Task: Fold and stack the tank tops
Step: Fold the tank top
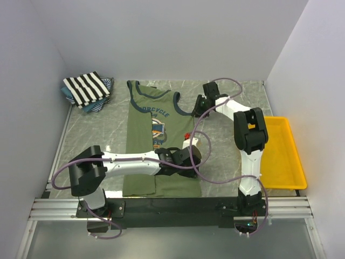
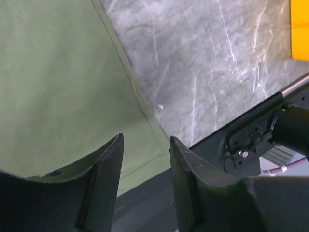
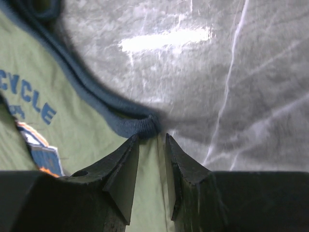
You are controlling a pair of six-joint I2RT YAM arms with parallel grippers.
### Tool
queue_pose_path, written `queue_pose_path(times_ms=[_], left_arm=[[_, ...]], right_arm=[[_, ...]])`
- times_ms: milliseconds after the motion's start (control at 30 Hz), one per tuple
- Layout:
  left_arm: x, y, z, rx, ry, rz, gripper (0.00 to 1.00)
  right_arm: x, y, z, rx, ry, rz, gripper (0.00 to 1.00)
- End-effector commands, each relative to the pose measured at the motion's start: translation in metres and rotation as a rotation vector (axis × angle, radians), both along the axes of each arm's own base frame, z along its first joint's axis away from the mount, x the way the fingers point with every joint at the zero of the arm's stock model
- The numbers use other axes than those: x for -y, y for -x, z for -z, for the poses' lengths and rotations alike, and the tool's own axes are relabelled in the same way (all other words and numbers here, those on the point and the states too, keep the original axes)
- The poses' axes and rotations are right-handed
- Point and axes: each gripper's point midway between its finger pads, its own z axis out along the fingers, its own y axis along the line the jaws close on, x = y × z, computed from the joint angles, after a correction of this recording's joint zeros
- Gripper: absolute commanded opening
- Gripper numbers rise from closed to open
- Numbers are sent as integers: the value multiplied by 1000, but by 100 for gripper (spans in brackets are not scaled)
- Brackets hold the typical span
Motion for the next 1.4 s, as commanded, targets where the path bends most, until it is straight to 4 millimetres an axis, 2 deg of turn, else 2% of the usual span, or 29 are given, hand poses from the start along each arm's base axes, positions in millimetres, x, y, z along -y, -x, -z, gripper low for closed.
queue_pose_path(times_ms=[0, 167, 267, 300, 367, 400, 433, 567, 633, 700, 733, 900, 1100, 1267, 1367], left_arm=[[13, 1, -14, 20, 51, -15, 49], [25, 23, -6, -8, 68, 41, 51], [28, 39, 4, -43, 76, 65, 50], [26, 47, 10, -54, 67, 75, 50], [26, 54, 16, -63, 55, 80, 49], [26, 60, 19, -65, 41, 91, 48], [26, 62, 23, -66, 26, 96, 48], [30, 72, 29, -36, -42, 115, 46], [27, 79, 39, -22, -94, 125, 45], [32, 84, 39, -12, -107, 136, 45], [29, 83, 45, -4, -139, 129, 45], [35, 80, 45, 36, -166, 125, 45], [35, 76, 55, 66, -222, 112, 44], [37, 77, 63, 69, -241, 114, 37], [37, 78, 66, 72, -250, 112, 25]], right_arm=[[0, -9, -2, 11, 13, -28, 36], [1, -10, 12, -17, 26, -34, 33], [-1, -10, 15, -19, 6, -38, 22], [0, -8, 16, -23, 1, -35, 11], [1, -10, 14, -14, -15, -33, 8], [1, -9, 15, -17, -19, -33, 1], [1, -10, 14, -14, -30, -33, 0], [3, -10, 10, -6, -46, -32, 0], [2, -11, 7, 2, -54, -34, 0], [3, -10, 7, 1, -61, -34, 0], [3, -10, 6, 2, -64, -34, 0], [1, -9, 4, 5, -75, -36, 0], [1, -8, 4, 6, -78, -40, 0], [0, -9, 3, 7, -81, -44, 0], [1, -10, 2, 11, -82, -45, 0]])
